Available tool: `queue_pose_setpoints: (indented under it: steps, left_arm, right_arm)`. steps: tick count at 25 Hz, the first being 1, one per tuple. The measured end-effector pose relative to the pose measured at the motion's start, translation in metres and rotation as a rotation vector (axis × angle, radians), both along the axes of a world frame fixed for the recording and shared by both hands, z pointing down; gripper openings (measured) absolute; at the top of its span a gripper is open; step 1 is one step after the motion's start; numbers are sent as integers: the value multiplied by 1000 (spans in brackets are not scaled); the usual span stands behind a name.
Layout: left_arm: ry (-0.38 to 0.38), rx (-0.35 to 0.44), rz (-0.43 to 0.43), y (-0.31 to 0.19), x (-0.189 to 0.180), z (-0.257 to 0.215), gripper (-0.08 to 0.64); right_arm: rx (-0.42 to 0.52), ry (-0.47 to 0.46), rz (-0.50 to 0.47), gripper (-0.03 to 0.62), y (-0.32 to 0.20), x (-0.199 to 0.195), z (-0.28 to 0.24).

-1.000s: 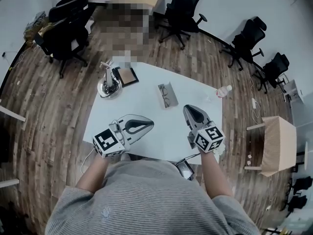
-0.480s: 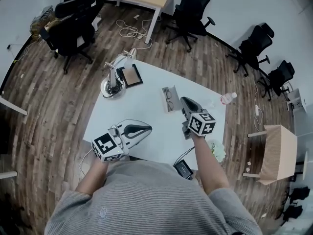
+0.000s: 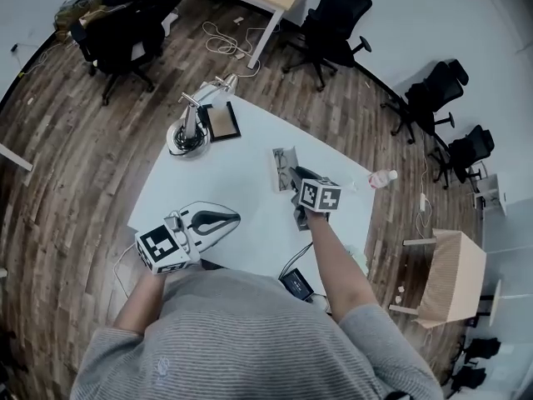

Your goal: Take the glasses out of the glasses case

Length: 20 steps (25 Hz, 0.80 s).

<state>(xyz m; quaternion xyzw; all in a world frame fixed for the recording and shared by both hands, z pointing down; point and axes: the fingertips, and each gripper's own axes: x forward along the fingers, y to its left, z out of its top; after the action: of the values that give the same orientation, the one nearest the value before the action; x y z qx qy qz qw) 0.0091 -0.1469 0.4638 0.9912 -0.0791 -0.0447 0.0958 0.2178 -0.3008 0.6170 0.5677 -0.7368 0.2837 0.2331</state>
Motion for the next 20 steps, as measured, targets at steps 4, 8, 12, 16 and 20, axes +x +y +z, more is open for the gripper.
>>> queue_pose_setpoints:
  steps: [4,8,12,16,20]
  left_arm:
    - [-4,-4,-10,0,-3,8,14]
    - [-11,-12,1,2,-6,13,14]
    - [-9,-25,18,3,0,12,14]
    - [-18,-45,25,1,1,18,14]
    - [-20,-58,24,-4,2,24,14]
  right_arm:
    - [-65,52,-20,91,3,3,23]
    - [-96,33,-10,97,0,-2,40]
    - [-139,9,25,110,-9,3,54]
    - [-213,3,55,112,-13,8,74]
    - [-274,27,40,110,-11,10,95]
